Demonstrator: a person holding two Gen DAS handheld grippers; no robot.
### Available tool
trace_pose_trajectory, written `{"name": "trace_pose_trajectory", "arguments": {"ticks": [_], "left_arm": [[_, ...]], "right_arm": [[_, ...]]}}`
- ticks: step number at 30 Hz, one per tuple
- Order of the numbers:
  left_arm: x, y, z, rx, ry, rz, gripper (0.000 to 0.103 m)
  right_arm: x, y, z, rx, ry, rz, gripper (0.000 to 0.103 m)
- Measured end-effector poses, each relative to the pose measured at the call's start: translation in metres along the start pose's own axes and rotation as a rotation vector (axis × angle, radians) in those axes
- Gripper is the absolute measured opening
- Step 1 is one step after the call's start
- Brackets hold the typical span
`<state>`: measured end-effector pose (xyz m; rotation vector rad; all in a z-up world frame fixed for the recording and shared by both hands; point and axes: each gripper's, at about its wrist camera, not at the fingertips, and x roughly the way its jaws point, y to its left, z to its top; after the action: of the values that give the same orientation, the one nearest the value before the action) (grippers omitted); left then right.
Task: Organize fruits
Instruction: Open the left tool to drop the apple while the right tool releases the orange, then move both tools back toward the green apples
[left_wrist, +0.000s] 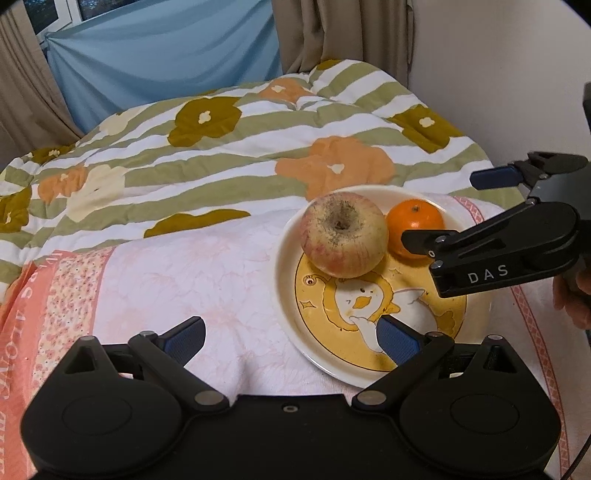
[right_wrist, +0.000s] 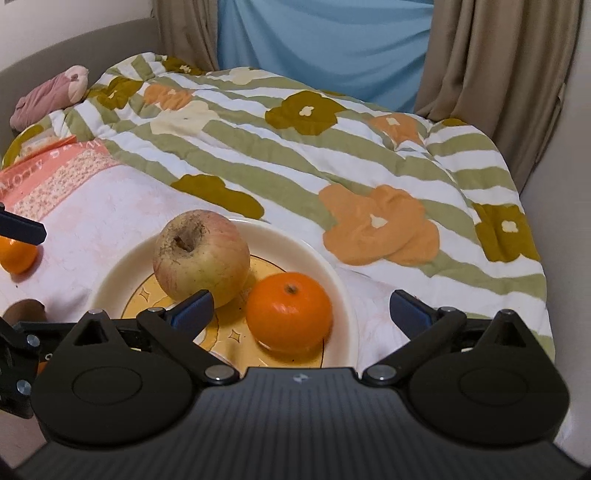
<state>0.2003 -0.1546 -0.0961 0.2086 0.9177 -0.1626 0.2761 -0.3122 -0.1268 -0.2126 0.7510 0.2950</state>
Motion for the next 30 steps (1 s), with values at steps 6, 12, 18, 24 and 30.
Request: {"name": "trace_pose_trajectory", "arguments": {"ticks": [6, 12, 18, 24, 30], "left_arm": [[-0.021, 0.006, 0.003, -0.014, -0.032, -0.011, 0.101], [-0.055, 0.018, -0.001, -0.019, -0.073, -0.009, 0.101], [-0.102, 0.041, -0.014, -0.049, -0.140, -0.033, 0.101], [-0.142, 0.070, -0.033, -0.068, -0.208, -0.022, 0.101], [-0.176, 0.108, -0.066, -0.104, -0.247, -0.001, 0.101]], "right_arm": [[-0.031, 0.005, 0.007, 0.041, -0.024, -0.006, 0.103], [-0.074, 0.019, 0.014, 0.106, -0.033, -0.047, 0.103], [-0.121, 0.044, 0.018, 0.165, -0.029, -0.101, 0.103], [-0.161, 0.075, 0.018, 0.247, -0.029, -0.115, 0.103], [-0.195, 0.113, 0.017, 0.297, -0.053, -0.097, 0.103]]}}
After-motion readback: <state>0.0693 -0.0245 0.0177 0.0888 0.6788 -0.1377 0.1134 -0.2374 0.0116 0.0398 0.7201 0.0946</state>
